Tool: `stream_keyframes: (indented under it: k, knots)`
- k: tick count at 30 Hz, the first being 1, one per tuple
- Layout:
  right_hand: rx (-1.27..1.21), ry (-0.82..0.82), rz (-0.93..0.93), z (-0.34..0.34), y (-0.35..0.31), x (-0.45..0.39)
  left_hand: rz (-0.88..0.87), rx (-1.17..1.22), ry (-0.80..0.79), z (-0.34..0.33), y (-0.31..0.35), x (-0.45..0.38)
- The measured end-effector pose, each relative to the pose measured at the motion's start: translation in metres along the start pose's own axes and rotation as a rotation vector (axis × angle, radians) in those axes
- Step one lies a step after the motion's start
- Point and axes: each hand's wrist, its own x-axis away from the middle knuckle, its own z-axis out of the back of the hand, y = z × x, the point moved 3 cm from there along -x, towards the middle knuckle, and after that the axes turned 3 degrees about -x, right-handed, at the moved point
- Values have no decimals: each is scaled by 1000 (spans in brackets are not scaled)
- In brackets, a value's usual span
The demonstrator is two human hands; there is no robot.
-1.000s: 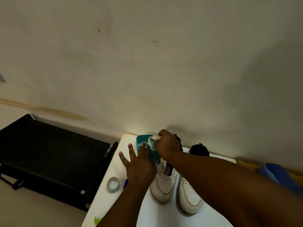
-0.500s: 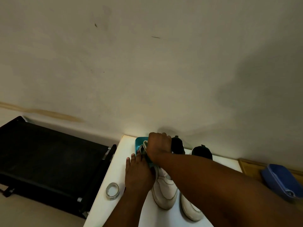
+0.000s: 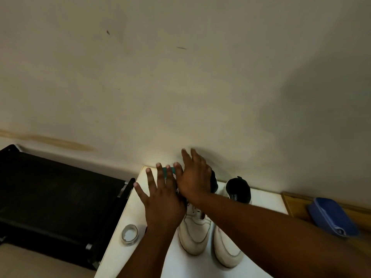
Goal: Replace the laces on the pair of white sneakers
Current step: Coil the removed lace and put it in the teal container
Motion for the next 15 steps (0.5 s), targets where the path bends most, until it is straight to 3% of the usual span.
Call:
stream_keyframes:
  k: [4,7,12,15]
  knots:
    - [58,211,180,46,25,54,-112,46,245,34,15,9]
    - [88,283,208,78,52,92,-271,50,350,52,31,19]
    - [141,387,223,131,77,126,-498,44,431,87,69,35]
    - [145,460,105,165,100,139,-569,38,431,94,105,46]
